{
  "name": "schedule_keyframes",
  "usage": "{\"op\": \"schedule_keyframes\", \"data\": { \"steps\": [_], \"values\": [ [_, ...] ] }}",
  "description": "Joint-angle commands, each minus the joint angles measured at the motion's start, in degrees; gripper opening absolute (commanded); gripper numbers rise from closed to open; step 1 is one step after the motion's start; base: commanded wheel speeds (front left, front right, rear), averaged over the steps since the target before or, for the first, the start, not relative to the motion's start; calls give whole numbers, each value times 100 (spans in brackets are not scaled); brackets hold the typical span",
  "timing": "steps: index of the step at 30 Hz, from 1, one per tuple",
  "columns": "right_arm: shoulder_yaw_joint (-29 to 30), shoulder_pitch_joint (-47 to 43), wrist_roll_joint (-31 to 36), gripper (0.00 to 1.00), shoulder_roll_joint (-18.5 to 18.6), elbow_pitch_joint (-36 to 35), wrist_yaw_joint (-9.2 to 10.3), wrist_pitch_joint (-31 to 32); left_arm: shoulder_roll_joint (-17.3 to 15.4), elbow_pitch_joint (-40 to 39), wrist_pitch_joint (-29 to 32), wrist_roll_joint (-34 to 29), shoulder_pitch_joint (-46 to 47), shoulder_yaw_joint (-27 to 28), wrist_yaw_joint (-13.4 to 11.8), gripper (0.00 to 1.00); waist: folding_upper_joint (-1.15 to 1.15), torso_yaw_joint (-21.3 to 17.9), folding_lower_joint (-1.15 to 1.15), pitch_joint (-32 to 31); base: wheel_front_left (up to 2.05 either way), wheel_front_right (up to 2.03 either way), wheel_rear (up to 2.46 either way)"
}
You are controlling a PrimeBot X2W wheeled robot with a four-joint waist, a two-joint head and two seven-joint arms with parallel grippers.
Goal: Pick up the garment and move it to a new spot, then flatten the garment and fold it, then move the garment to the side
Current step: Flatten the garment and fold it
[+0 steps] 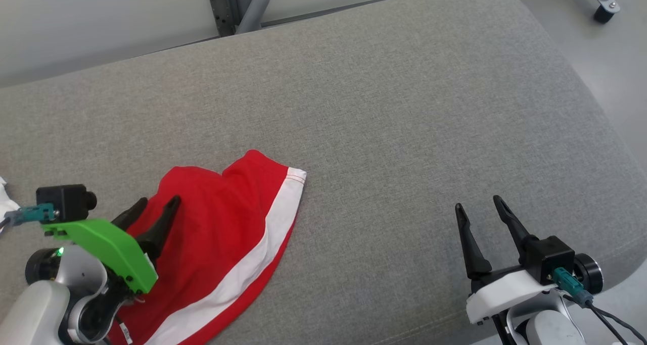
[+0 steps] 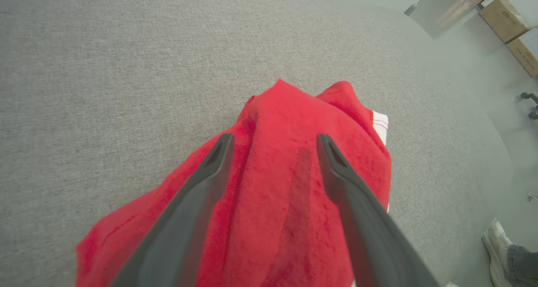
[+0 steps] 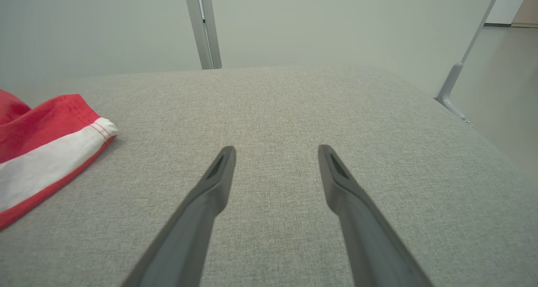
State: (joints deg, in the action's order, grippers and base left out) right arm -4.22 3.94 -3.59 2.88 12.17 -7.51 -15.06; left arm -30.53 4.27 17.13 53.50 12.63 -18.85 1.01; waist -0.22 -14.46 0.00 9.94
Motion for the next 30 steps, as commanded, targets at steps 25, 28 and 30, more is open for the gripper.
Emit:
{"op": "schedule_keyframes", "data": {
  "steps": [25,28,30],
  "values": [
    [61,11,-165,100,3,76,4,-18,660,525,-871,13,1212,-1299,656,0,22,-92,0,-5,0,0,0],
    [73,-12,-172,100,3,77,4,-18,668,128,-1059,-136,1186,-1514,656,0,22,-83,0,-60,0,0,0],
    [73,-28,-167,100,3,79,4,-18,668,-106,-1122,-232,1193,-1641,656,0,22,-83,0,-83,0,0,0]
  ]
}}
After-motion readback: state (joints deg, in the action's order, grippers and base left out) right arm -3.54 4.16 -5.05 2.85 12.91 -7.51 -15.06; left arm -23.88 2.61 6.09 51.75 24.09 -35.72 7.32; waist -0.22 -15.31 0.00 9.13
